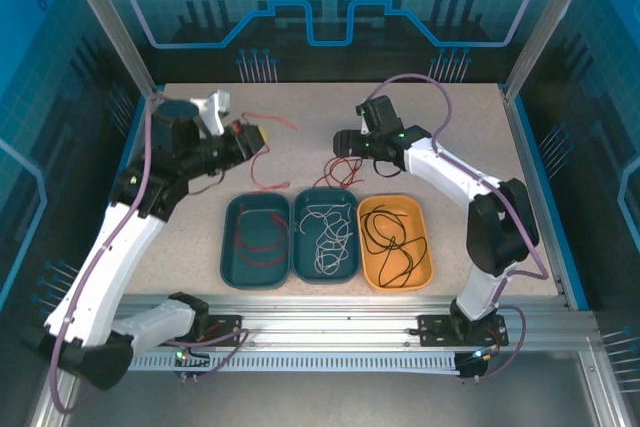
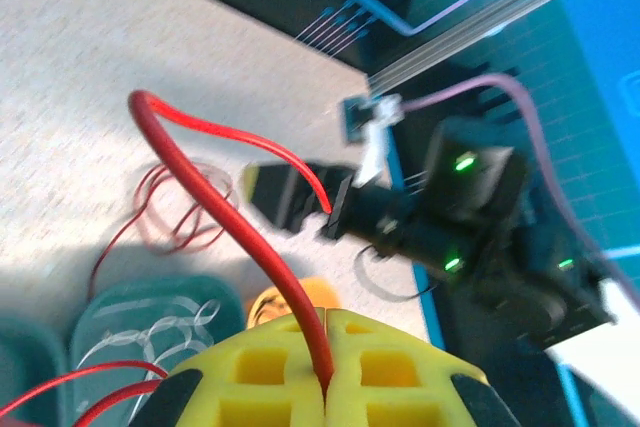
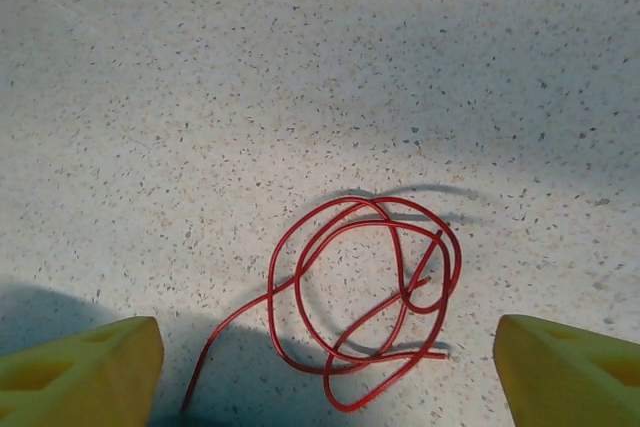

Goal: Untangle the cables

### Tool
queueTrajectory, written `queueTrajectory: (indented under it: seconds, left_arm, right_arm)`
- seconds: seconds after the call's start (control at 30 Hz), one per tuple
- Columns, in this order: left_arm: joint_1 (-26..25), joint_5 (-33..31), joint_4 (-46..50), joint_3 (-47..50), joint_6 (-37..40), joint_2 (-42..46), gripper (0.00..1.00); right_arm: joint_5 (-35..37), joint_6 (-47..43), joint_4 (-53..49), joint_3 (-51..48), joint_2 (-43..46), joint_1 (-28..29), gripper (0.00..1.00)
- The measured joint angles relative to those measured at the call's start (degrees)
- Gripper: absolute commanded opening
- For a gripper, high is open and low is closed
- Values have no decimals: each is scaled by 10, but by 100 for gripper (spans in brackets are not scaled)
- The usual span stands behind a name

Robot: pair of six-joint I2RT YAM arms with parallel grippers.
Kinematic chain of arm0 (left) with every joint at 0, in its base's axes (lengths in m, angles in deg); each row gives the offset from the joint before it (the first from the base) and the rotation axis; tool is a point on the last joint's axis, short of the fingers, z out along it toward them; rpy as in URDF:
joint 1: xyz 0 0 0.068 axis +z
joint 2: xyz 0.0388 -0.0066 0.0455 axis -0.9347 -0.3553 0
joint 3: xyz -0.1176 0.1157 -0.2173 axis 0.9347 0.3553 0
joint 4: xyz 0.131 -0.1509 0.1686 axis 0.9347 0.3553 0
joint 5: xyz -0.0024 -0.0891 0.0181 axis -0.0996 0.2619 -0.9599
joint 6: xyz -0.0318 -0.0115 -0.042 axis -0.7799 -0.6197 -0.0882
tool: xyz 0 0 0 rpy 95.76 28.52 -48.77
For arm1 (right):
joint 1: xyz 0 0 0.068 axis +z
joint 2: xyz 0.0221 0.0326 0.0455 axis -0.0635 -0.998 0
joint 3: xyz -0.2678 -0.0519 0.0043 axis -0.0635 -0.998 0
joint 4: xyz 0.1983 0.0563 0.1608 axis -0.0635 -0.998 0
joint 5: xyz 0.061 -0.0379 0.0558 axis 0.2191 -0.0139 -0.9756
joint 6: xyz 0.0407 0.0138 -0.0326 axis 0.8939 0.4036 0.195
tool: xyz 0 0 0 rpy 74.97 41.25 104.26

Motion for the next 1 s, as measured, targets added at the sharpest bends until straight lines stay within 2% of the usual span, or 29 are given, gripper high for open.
queueTrajectory:
  seconds: [0.13,0.27,0.67,1.0]
  left_arm:
    - [0,-8,41,74,-2,72,0]
    - [0,-9,80,122,-6,97,0]
    - [0,-9,101,216,-24,96,0]
    - [19,-7,57,261,-39,61,0]
  right_arm:
    - [-1,0,-18,0,28,1,100]
    - [21,-2,-47,0,49,9,100]
    - [73,1,-95,-11,114,30,100]
    - [78,11,-104,-36,119,30,100]
